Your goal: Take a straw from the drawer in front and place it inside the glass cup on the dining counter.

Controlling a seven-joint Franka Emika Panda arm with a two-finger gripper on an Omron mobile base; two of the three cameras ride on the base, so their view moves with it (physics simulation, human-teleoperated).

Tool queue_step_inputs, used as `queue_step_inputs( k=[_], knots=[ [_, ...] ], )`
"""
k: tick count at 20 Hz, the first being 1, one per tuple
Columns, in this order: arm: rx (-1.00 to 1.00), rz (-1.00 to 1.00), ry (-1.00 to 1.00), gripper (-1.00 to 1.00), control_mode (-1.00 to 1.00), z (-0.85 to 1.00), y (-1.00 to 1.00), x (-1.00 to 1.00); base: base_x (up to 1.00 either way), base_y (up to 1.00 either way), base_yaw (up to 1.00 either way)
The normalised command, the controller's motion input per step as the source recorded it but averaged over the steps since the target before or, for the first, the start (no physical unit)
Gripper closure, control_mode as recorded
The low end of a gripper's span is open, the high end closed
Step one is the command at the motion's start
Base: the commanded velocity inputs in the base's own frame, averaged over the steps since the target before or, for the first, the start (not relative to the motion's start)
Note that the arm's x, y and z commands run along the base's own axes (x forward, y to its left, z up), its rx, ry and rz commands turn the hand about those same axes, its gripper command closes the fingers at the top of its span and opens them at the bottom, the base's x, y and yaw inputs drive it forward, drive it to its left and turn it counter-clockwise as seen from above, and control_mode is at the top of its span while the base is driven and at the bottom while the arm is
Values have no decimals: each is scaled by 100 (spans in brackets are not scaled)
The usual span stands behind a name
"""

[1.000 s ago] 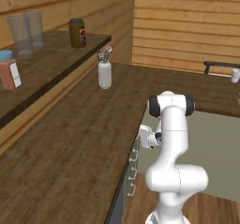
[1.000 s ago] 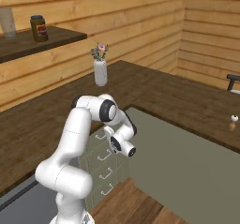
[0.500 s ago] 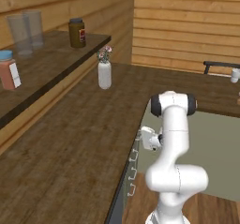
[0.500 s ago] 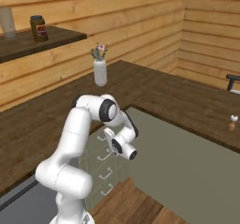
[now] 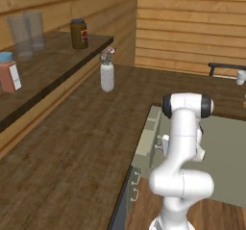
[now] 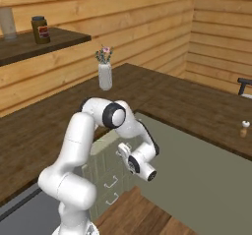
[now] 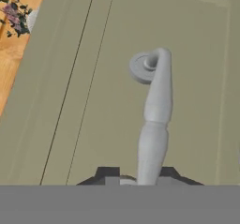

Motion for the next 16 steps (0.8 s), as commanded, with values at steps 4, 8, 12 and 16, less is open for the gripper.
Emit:
queue_step_inputs(
  k=[4, 8, 12, 16],
  knots=[
    [2, 0, 1, 100, -100, 26, -100, -59, 0, 0, 0],
    [3, 0, 7, 100, -100, 33, -100, -48, 0, 0, 0],
    [1, 0, 9, 100, -100, 31, -100, -45, 0, 0, 0],
    [0, 0, 8, -100, -100, 17, -69, -48, 0, 0, 0]
  ],
)
